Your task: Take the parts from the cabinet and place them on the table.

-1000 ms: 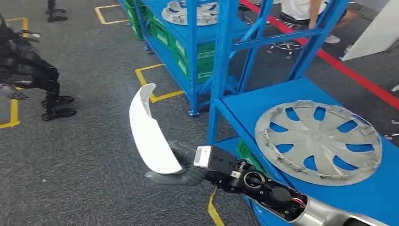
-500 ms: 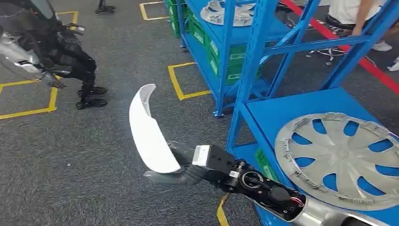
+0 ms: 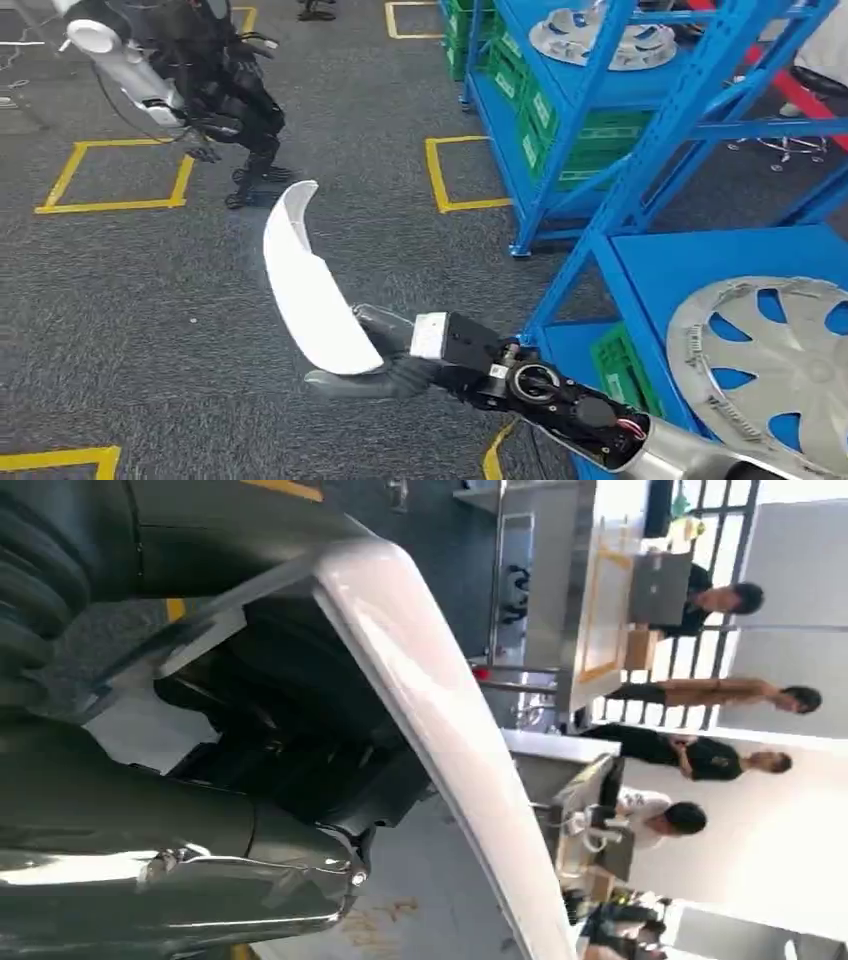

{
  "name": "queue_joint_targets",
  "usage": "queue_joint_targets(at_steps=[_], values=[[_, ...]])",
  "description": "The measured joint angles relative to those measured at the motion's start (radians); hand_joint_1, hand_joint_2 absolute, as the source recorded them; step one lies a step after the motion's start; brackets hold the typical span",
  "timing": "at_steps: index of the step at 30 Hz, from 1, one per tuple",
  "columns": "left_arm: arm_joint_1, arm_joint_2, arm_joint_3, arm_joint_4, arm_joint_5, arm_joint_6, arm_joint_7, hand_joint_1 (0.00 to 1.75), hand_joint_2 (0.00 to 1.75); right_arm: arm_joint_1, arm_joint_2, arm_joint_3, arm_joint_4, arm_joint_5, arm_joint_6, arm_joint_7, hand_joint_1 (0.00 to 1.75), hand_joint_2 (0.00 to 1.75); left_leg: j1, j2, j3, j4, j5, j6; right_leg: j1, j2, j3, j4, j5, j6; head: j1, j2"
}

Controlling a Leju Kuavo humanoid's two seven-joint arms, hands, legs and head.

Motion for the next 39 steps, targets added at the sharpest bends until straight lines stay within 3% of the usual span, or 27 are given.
queue_joint_targets(at_steps=[1, 3, 4, 6, 7, 8, 9, 12, 13, 14, 15, 17, 19, 20, 21, 22, 23, 25, 28, 29, 30, 31, 33, 34, 36, 38, 39], values=[[-0.001, 0.0, 0.0, 0.0, -0.002, 0.0, 0.004, 0.0, 1.75, 0.003, 0.0, 0.001, 0.004, 0.002, -0.001, 0.0, 1.71, 1.75, -0.001, -0.014, 0.0, 0.0, -0.001, 0.001, 0.003, 0.011, -0.057, 0.112, -0.042, 0.0, 0.005, 0.0], [-0.001, -0.003, 0.0, 0.0, -0.001, 0.0, 0.008, 0.0, 1.75, 0.008, 0.0, 0.003, 0.01, 0.003, -0.001, -0.002, 1.71, 1.75, -0.005, -0.038, 0.002, 0.001, -0.002, 0.003, 0.005, 0.014, -0.117, 0.207, -0.056, -0.003, 0.009, 0.0], [0.0, -0.003, 0.0, 0.0, -0.001, 0.001, 0.008, 0.0, 1.75, 0.009, 0.0, 0.003, 0.011, 0.003, -0.001, -0.003, 1.71, 1.75, -0.007, -0.051, 0.005, 0.001, -0.003, 0.004, 0.006, 0.015, -0.114, 0.186, -0.031, -0.007, 0.01, 0.0], [0.001, -0.005, 0.001, 0.0, -0.001, 0.001, 0.006, 0.0, 1.75, 0.008, 0.0, 0.004, 0.014, 0.003, -0.001, -0.008, 1.71, 1.75, -0.008, -0.081, 0.013, 0.001, -0.006, 0.003, 0.009, 0.029, -0.046, 0.011, 0.083, -0.019, 0.013, 0.0], [0.0, -0.008, 0.001, 0.0, -0.002, 0.0, 0.0, 0.0, 1.75, 0.008, 0.0, 0.004, 0.015, 0.004, 0.0, -0.011, 1.71, 1.75, -0.007, -0.094, 0.017, 0.001, -0.008, 0.0, 0.009, 0.061, 0.001, -0.101, 0.141, -0.026, 0.016, 0.0], [0.0, -0.009, 0.001, 0.0, -0.003, 0.0, -0.002, 0.0, 1.75, 0.007, 0.0, 0.003, 0.016, 0.004, 0.0, -0.013, 1.71, 1.75, -0.003, -0.104, 0.014, 0.0, -0.008, -0.002, 0.004, 0.132, 0.014, -0.138, 0.134, -0.031, 0.018, 0.0], [-0.006, -0.01, 0.001, 0.0, -0.008, 0.0, -0.007, 0.0, 1.75, 0.008, 0.0, 0.004, 0.02, 0.004, 0.001, -0.018, 1.71, 1.75, -0.008, -0.117, 0.003, 0.008, -0.007, -0.008, 0.001, 0.144, 0.027, -0.16, 0.138, -0.028, 0.005, 0.0], [0.001, -0.01, 0.001, 0.0, -0.015, -0.001, -0.006, 0.0, 1.75, 0.008, 0.0, 0.004, 0.027, 0.006, 0.001, -0.023, 1.71, 1.75, 0.009, -0.158, -0.008, -0.002, 0.004, -0.033, 0.011, 0.11, 0.029, -0.159, 0.135, -0.032, 0.016, 0.0], [0.002, -0.005, 0.0, 0.001, -0.016, 0.0, -0.004, 0.0, 1.75, 0.008, 0.004, 0.005, 0.027, 0.006, 0.0, -0.024, 1.71, 1.75, 0.003, -0.15, -0.007, 0.0, 0.0, -0.036, -0.005, 0.091, 0.038, -0.175, 0.142, -0.04, 0.013, 0.0], [0.003, -0.01, 0.0, 0.0, -0.016, 0.0, -0.003, 0.0, 1.75, 0.007, 0.005, 0.005, 0.029, 0.008, 0.0, -0.023, 1.71, 1.75, -0.004, -0.07, -0.018, 0.027, -0.017, -0.038, 0.0, 0.075, 0.045, -0.184, 0.145, -0.042, 0.007, 0.0], [0.0, -0.009, 0.0, 0.0, -0.016, 0.0, -0.003, 0.0, 1.75, 0.006, 0.006, 0.005, 0.029, 0.008, 0.0, -0.026, 1.71, 1.75, -0.004, -0.028, -0.053, 0.09, -0.054, -0.04, 0.004, 0.059, 0.045, -0.185, 0.145, -0.044, -0.007, 0.0], [-0.006, -0.01, 0.0, 0.0, -0.016, 0.0, -0.003, 0.0, 1.75, 0.01, 0.006, 0.005, 0.034, 0.008, 0.0, -0.025, 1.71, 1.75, 0.002, -0.002, -0.137, 0.247, -0.122, -0.047, 0.01, 0.022, 0.044, -0.184, 0.143, -0.048, -0.013, 0.0], [-0.006, -0.013, 0.0, 0.0, -0.016, 0.002, 0.002, 0.0, 1.75, 0.014, 0.006, 0.006, 0.04, 0.008, 0.0, -0.025, 1.71, 1.75, 0.003, 0.003, -0.184, 0.33, -0.138, -0.053, 0.012, -0.012, 0.042, -0.182, 0.139, -0.051, -0.014, 0.0], [-0.004, -0.014, 0.0, 0.0, -0.014, 0.003, 0.005, 0.0, 1.75, 0.014, 0.006, 0.006, 0.042, 0.01, 0.001, -0.025, 1.71, 1.75, 0.003, 0.005, -0.169, 0.298, -0.111, -0.054, 0.012, -0.025, 0.041, -0.181, 0.137, -0.05, -0.015, 0.0], [-0.002, -0.014, 0.0, 0.0, -0.011, 0.009, 0.009, 0.0, 1.75, 0.014, 0.006, 0.008, 0.043, 0.011, 0.005, -0.026, 1.71, 1.75, 0.003, 0.008, -0.125, 0.22, -0.068, -0.053, 0.012, -0.037, 0.042, -0.179, 0.135, -0.049, -0.014, 0.0], [-0.001, -0.013, 0.0, 0.001, -0.008, 0.011, 0.012, 0.0, 1.75, 0.013, 0.008, 0.008, 0.045, 0.01, 0.012, -0.026, 1.71, 1.75, 0.002, 0.023, -0.064, 0.111, -0.022, -0.05, 0.012, -0.047, 0.043, -0.177, 0.132, -0.047, -0.015, 0.0], [-0.002, -0.011, 0.0, 0.001, -0.004, 0.014, 0.012, 0.0, 1.75, 0.012, 0.011, 0.009, 0.046, 0.01, 0.015, -0.026, 1.71, 1.75, 0.0, 0.058, -0.005, 0.013, 0.006, -0.046, 0.012, -0.056, 0.045, -0.174, 0.128, -0.044, -0.016, 0.0], [-0.005, -0.011, 0.001, 0.0, 0.003, 0.019, 0.014, 0.0, 1.75, 0.007, 0.016, 0.01, 0.049, 0.008, 0.021, -0.028, 1.71, 1.75, -0.011, 0.065, -0.001, -0.01, 0.007, -0.03, 0.016, -0.069, 0.049, -0.173, 0.124, -0.035, -0.015, 0.0], [-0.004, -0.006, 0.001, 0.001, 0.005, 0.019, 0.014, 0.0, 1.75, 0.0, 0.023, 0.015, 0.055, 0.009, 0.023, -0.028, 1.71, 1.75, -0.014, 0.036, -0.005, -0.003, 0.003, -0.015, 0.017, -0.091, 0.059, -0.178, 0.119, -0.019, -0.015, 0.0], [-0.002, -0.007, 0.001, 0.0, 0.005, 0.018, 0.014, 0.0, 1.75, -0.005, 0.026, 0.018, 0.056, 0.009, 0.026, -0.028, 1.71, 1.75, -0.002, 0.028, 0.004, -0.011, 0.006, -0.009, 0.014, -0.077, 0.058, -0.172, 0.111, -0.011, -0.014, 0.0], [-0.002, -0.008, 0.001, 0.001, 0.005, 0.017, 0.013, 0.0, 1.75, -0.008, 0.026, 0.019, 0.058, 0.009, 0.027, -0.029, 1.71, 1.75, -0.002, 0.02, 0.007, -0.011, 0.005, -0.006, 0.01, -0.025, 0.04, -0.132, 0.082, -0.006, -0.013, 0.0], [-0.003, -0.007, 0.001, 0.001, 0.004, 0.017, 0.011, 0.0, 1.75, -0.01, 0.027, 0.02, 0.058, 0.009, 0.027, -0.03, 1.71, 1.75, -0.002, 0.014, 0.007, -0.011, 0.005, 0.001, 0.008, -0.003, 0.008, -0.059, 0.042, -0.005, -0.01, 0.0], [-0.005, -0.009, 0.001, 0.0, 0.002, 0.015, 0.011, 0.0, 1.75, -0.007, 0.026, 0.023, 0.064, 0.009, 0.029, -0.029, 1.71, 1.75, -0.003, -0.009, 0.006, -0.011, 0.005, 0.003, 0.009, 0.013, -0.083, 0.132, -0.036, -0.001, -0.003, 0.0], [-0.005, -0.009, 0.001, 0.001, 0.001, 0.011, 0.011, 0.0, 1.75, -0.005, 0.026, 0.023, 0.068, 0.009, 0.028, -0.029, 1.71, 1.75, -0.004, -0.022, 0.006, -0.01, 0.005, 0.003, 0.009, 0.013, -0.113, 0.188, -0.046, -0.001, 0.0, 0.0], [-0.004, -0.01, 0.001, 0.0, 0.001, 0.01, 0.014, 0.0, 1.75, -0.005, 0.026, 0.024, 0.072, 0.009, 0.028, -0.029, 1.71, 1.75, -0.004, -0.045, 0.008, -0.009, 0.005, 0.002, 0.009, 0.014, -0.103, 0.148, -0.001, -0.005, 0.002, 0.0], [-0.004, -0.013, 0.001, 0.001, 0.0, 0.01, 0.015, 0.0, 1.75, -0.007, 0.026, 0.024, 0.074, 0.009, 0.028, -0.029, 1.71, 1.75, -0.003, -0.075, 0.012, -0.006, 0.003, -0.001, 0.008, 0.037, -0.017, -0.046, 0.11, -0.011, 0.01, 0.0], [-0.004, -0.016, 0.001, 0.001, 0.0, 0.009, 0.015, 0.0, 1.75, -0.008, 0.026, 0.024, 0.075, 0.009, 0.028, -0.029, 1.71, 1.75, 0.0, -0.088, 0.01, -0.005, 0.001, -0.004, 0.005, 0.107, 0.021, -0.141, 0.135, -0.016, 0.014, 0.0]])
